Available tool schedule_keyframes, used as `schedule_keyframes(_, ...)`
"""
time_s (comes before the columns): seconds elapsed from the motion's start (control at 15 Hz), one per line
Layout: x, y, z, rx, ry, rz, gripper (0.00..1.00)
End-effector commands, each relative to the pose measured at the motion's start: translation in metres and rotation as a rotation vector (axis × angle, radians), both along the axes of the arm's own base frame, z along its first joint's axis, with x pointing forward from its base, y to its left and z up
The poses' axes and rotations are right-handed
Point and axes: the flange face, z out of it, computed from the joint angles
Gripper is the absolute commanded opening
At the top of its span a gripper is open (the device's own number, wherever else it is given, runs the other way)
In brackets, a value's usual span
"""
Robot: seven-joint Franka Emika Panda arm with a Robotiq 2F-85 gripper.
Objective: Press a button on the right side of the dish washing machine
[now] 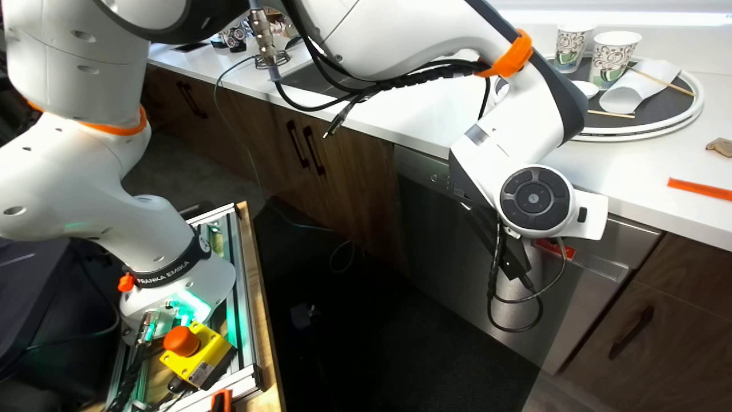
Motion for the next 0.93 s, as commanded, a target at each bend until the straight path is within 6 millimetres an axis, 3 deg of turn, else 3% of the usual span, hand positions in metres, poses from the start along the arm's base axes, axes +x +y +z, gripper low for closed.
schedule_keyframes(0.0,0.005,0.005,0.003,-0.071,0.013,0.013,0.00)
schedule_keyframes(0.87,-0.035,0.015,0.014,-0.316,0.145,0.157,0.00)
